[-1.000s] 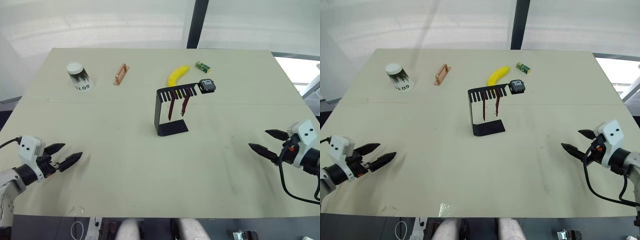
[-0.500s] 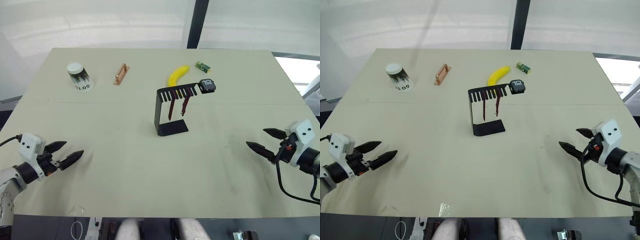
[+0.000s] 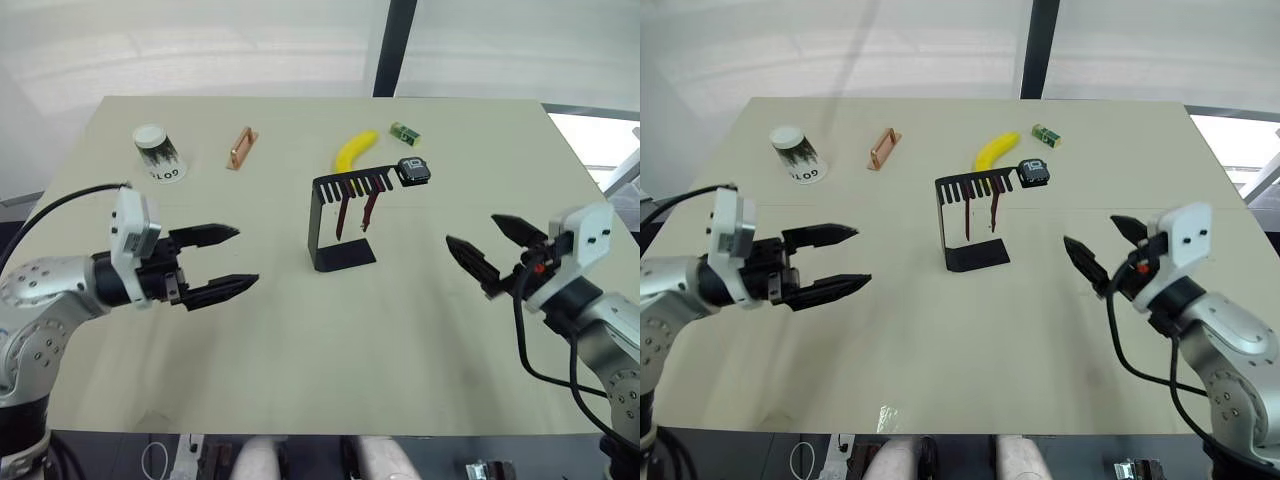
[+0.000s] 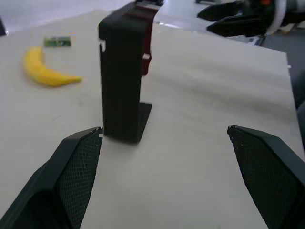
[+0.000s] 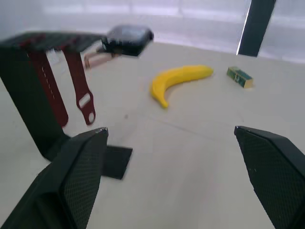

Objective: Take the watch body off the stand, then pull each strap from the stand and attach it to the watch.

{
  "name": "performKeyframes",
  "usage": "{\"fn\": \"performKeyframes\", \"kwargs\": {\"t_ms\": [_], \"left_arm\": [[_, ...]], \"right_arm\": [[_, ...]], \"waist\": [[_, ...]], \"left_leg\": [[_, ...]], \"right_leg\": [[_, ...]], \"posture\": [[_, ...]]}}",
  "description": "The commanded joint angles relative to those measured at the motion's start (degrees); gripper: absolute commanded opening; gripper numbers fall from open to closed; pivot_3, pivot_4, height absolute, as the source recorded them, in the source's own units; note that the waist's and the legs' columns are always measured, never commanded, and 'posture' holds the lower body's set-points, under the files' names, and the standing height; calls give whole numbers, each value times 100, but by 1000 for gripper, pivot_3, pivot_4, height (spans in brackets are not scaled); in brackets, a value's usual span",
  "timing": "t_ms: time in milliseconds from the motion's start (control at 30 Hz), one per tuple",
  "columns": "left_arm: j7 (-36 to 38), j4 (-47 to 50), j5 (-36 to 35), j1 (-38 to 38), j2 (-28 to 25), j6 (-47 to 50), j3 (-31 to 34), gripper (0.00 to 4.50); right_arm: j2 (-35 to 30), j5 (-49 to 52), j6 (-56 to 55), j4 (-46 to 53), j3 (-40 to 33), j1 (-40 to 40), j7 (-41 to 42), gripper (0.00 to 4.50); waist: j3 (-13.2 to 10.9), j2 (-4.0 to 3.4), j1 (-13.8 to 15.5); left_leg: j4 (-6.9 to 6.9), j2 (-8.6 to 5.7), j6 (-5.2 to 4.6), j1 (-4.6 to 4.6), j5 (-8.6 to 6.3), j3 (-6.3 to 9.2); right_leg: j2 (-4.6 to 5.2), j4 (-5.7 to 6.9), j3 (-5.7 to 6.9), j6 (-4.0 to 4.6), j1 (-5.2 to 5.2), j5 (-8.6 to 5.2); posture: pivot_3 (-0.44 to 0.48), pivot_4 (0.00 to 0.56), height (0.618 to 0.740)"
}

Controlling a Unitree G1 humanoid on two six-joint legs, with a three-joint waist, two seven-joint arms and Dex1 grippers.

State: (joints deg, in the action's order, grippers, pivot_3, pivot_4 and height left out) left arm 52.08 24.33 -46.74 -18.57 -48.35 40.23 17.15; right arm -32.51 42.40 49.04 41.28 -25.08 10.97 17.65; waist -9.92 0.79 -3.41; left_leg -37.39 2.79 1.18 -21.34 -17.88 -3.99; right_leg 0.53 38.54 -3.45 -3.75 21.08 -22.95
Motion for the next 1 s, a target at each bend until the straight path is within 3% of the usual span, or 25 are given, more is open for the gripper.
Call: {"fn": "performKeyframes", "kwargs": {"t_ms": [33,200,600,1000], "left_arm": [[24,-12,-59,-504,82,-3,-328,4479],[136,-384,281,-1135,297,-321,-804,4479],[35,-803,570,-1674,580,-524,-910,4479],[-25,-746,678,-1675,610,-536,-891,4479]], "right_arm": [[110,486,686,495,85,686,-1039,4500],[368,1148,1250,446,340,1650,-1784,4500],[816,875,1705,97,1037,2321,-2969,4500],[1068,196,1683,-501,1322,2841,-3103,4500]], "waist": [[0,0,2],[0,0,-4],[0,0,-18],[0,0,-28]], "left_leg": [[-1,1,1,-1,1,1],[-15,1,2,-25,2,1],[-56,4,0,-78,0,20],[-60,3,-1,-96,1,23]], "right_leg": [[-2,1,0,0,3,0],[-1,14,-2,0,30,0],[0,35,6,0,66,0],[2,49,7,0,88,0]], "posture": [[0,150,740],[0,150,740],[0,150,740],[0,150,740]]}}
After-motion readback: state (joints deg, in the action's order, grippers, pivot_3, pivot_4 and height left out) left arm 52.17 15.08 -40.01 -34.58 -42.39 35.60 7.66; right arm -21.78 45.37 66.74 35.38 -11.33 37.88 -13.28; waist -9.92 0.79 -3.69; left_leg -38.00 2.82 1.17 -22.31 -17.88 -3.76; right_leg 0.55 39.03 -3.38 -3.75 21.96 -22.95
